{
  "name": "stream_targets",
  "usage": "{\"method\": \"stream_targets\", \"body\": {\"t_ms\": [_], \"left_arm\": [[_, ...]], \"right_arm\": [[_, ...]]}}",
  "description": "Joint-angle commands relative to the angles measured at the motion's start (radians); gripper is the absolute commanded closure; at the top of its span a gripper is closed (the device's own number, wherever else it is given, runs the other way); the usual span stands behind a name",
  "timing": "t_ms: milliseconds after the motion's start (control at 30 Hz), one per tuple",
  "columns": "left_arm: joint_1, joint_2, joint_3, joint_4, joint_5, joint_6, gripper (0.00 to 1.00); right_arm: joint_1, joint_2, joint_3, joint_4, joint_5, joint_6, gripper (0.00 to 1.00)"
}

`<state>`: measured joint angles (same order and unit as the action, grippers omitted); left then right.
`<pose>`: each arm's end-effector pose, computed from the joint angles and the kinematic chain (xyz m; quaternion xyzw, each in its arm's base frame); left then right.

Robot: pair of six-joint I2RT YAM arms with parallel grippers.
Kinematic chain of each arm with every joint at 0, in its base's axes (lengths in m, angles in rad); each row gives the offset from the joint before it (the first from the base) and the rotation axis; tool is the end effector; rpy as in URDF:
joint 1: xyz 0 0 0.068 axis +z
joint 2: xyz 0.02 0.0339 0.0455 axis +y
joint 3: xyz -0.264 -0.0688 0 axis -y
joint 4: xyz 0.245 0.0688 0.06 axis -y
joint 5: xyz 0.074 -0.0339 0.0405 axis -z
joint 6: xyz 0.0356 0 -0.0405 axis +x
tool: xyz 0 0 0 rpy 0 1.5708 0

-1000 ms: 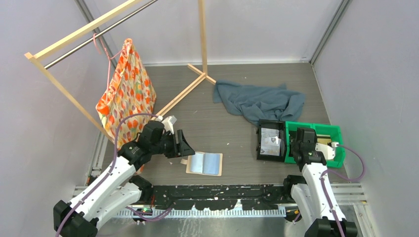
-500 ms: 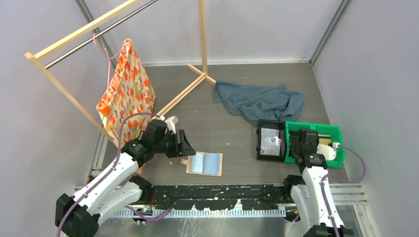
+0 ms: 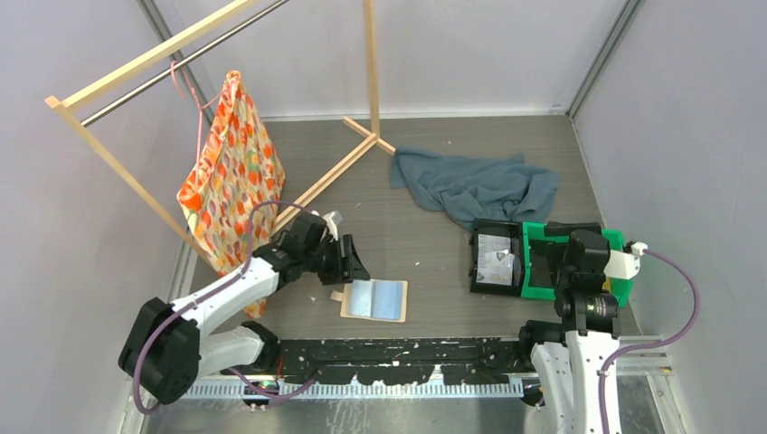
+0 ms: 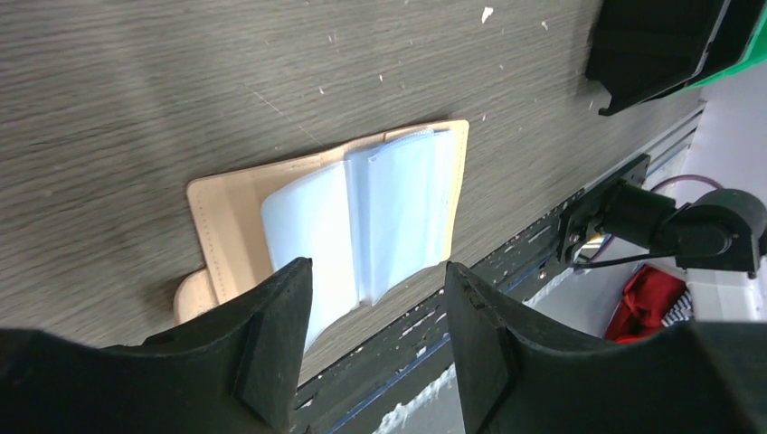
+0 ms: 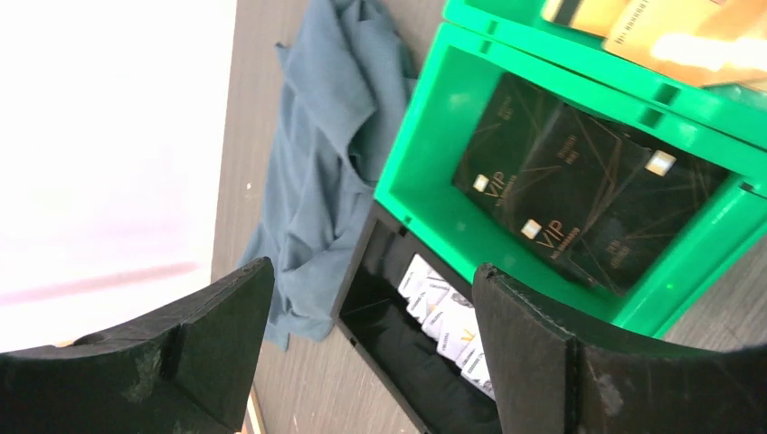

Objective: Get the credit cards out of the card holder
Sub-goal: Place the credit card in the storage box.

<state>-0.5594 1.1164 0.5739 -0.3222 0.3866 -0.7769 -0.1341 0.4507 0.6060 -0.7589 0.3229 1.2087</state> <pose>0.1745 -0.1251 0.1942 -0.0339 0.9226 -0.3517 0.1547 0.1014 -0.0251 0.2645 0.6021 0.6377 0.1126 0.4671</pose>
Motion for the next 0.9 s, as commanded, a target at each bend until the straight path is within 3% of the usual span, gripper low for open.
{"method": "stream_targets", "body": {"t_ms": [0, 233, 433, 567, 700, 867], "left_arm": [[-0.061, 0.032, 0.021, 0.098, -0.034, -0.016, 0.43], [-0.081, 0.022, -0.014, 0.152, -0.028, -0.061, 0.43], [-0.080, -0.012, -0.004, 0.088, -0.050, -0.050, 0.43], [-0.073, -0.011, -0.013, 0.077, -0.052, -0.062, 0.43], [-0.057, 0.011, -0.017, 0.066, -0.049, -0.085, 0.43], [-0.038, -0.011, -0.034, 0.078, -0.024, -0.132, 0.43]], "right_arm": [[-0.004, 0.022, 0.078, -0.010, -0.077, -0.125, 0.14], [-0.003, 0.042, 0.174, 0.008, -0.239, -0.263, 0.01], [-0.002, 0.079, 0.226, 0.059, -0.489, -0.308, 0.00], [0.032, 0.066, 0.189, 0.123, -0.578, -0.280, 0.00], [0.175, 0.085, 0.163, 0.132, -0.530, -0.295, 0.00], [0.552, 0.237, 0.161, 0.151, -0.318, -0.329, 0.00]]}}
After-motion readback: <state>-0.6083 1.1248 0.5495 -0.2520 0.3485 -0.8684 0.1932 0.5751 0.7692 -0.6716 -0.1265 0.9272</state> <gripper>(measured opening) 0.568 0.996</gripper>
